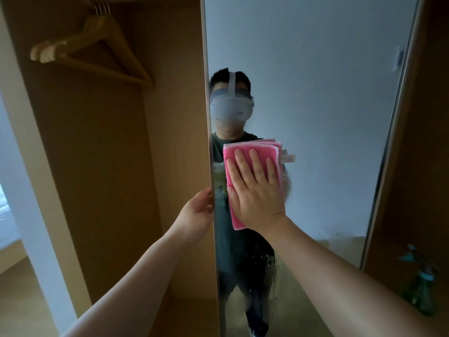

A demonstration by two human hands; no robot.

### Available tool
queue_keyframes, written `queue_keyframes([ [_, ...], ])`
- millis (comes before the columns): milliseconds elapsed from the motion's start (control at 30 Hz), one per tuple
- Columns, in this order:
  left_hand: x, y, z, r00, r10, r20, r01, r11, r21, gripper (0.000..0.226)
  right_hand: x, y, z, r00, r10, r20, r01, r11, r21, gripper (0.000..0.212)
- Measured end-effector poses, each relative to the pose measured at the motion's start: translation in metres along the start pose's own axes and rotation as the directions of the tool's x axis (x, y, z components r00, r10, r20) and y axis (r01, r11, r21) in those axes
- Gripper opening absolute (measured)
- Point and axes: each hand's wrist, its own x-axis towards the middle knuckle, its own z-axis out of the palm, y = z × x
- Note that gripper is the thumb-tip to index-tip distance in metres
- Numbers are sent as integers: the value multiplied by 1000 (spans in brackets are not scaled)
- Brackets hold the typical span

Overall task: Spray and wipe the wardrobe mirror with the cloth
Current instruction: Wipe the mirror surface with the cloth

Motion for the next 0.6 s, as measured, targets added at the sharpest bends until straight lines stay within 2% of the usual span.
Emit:
queue_keyframes([
  [100,1,-2,-4,999,19,38,-17,999,-37,52,-2,-16,7,999,48,25,-48,999,0,66],
  [233,2,-4,-8,995,45,89,-32,990,-139,62,-21,-35,14,997,-9,82,10,1000,-5,68],
  [367,3,-5,-11,989,24,146,17,961,-275,72,-41,-42,17,996,-33,78,34,999,-13,65],
  [600,2,-8,-12,977,30,213,35,956,-293,84,-87,-39,16,980,-132,151,126,991,47,63],
])
